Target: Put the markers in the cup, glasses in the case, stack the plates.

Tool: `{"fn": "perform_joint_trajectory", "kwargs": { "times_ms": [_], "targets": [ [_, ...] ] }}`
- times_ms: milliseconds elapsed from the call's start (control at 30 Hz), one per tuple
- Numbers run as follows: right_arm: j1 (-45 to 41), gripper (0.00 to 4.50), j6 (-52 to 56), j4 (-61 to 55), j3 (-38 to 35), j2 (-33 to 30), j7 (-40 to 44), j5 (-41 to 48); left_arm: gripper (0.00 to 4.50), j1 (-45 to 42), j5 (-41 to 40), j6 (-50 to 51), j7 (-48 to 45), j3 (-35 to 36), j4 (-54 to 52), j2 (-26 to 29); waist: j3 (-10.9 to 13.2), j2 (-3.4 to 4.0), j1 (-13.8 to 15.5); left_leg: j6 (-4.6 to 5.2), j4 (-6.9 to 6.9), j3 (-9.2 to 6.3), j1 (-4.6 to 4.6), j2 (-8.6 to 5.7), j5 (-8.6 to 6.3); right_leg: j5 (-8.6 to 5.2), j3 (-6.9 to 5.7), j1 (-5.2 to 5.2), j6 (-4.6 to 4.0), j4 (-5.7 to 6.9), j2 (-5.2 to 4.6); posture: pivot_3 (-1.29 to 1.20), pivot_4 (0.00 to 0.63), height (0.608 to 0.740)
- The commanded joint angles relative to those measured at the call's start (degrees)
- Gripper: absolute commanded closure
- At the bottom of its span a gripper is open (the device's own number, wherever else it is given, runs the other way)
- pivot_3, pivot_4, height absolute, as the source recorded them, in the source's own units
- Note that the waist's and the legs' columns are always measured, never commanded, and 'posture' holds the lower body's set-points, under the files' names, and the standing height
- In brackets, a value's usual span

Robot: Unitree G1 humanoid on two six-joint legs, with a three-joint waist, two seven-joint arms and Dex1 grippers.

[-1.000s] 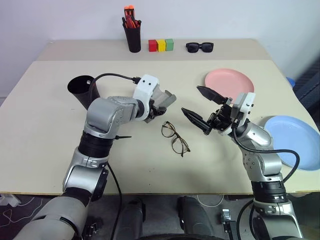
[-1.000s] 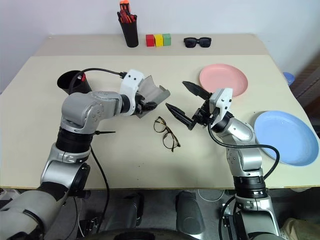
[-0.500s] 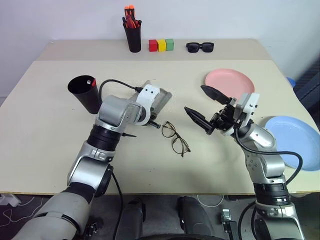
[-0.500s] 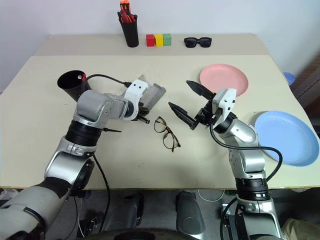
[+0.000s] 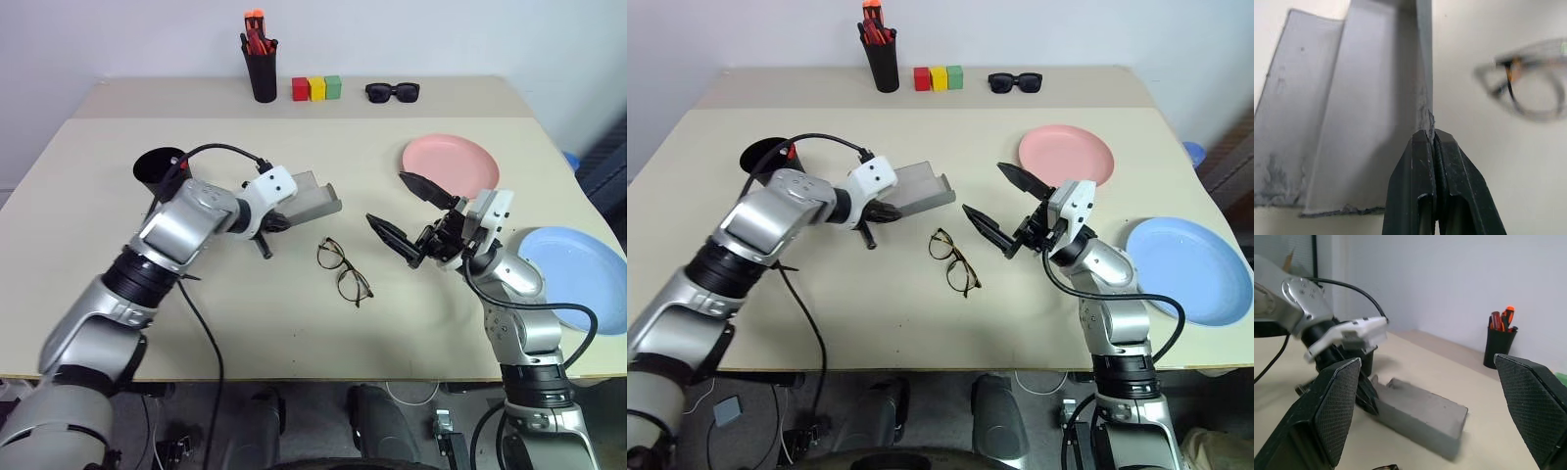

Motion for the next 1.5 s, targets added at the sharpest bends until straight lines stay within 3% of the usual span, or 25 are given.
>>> {"fn": "perform_joint_trajectory", "kwargs": {
  "times_ms": [33, 167, 433, 833, 1167, 1400, 1500],
  "targets": [
    [1.2, 0.00, -1.7, -0.5, -1.3, -0.9, 0.8, 0.1, 4.44, 0.6, 1.9, -10.8, -9.8, -0.5, -0.5, 3.5, 0.0, 0.00, 0.1, 0.00, 0.00, 0.00, -0.01, 0.00, 0.00, 0.00, 0.00, 0.00, 0.00, -0.01, 0.00, 0.00, 0.150, 0.740],
    [1.8, 0.00, -2.0, -0.6, -1.4, -1.1, 1.0, 0.1, 4.44, 3.3, 5.7, -22.5, -15.1, -1.5, 1.6, 5.0, 0.0, 0.00, 0.1, 0.03, 0.01, 0.00, -0.01, 0.00, -0.01, 0.00, 0.00, 0.00, 0.00, 0.00, 0.00, 0.00, 0.150, 0.740],
    [2.7, 0.00, -2.5, -0.7, -2.0, -1.7, 0.9, 0.1, 4.44, 4.1, 10.8, -31.5, -18.1, -1.3, 8.4, 1.3, 0.0, 0.00, 0.1, 0.05, 0.04, 0.00, 0.00, 0.00, -0.01, 0.00, 0.00, 0.02, 0.00, 0.02, 0.00, 0.00, 0.150, 0.740],
    [5.0, 0.00, -2.3, -2.2, -2.6, -2.2, 0.9, 0.1, 4.44, -0.2, 17.7, -34.5, -15.6, -0.3, 20.5, -5.1, 0.0, 0.02, 0.4, 0.07, 0.15, 0.00, 0.12, 0.00, 0.00, 0.00, 0.00, 0.19, 0.01, 0.06, 0.00, 0.00, 0.150, 0.740],
    [8.0, 0.00, 3.6, -7.7, -2.6, -5.0, -0.5, 1.1, 4.44, 1.4, 17.9, -33.4, -17.1, 1.2, 18.5, -5.9, 0.0, 0.02, 0.4, 0.07, 0.16, -0.01, 0.12, 0.00, -0.01, 0.00, 0.00, 0.18, 0.01, 0.09, 0.00, 0.00, 0.150, 0.740],
    [14.0, 0.00, 10.8, -13.7, -3.9, -9.4, -2.2, 1.5, 1.21, 4.6, 14.6, -27.1, -17.0, 5.8, 9.4, -5.9, 0.0, 0.02, 0.1, 0.08, 0.15, -0.01, 0.09, 0.00, -0.02, -0.01, 0.00, 0.15, 0.02, 0.09, 0.00, 0.00, 0.150, 0.740],
    [16.6, 0.00, 14.9, -15.3, -5.1, -12.3, -3.2, 1.1, 1.21, 7.2, 10.7, -20.7, -18.0, 9.2, 1.3, -5.1, 0.0, 0.00, 0.1, 0.10, 0.14, -0.02, 0.05, 0.00, -0.02, -0.02, 0.00, 0.13, 0.03, 0.08, 0.00, 0.00, 0.150, 0.740]
  ]
}}
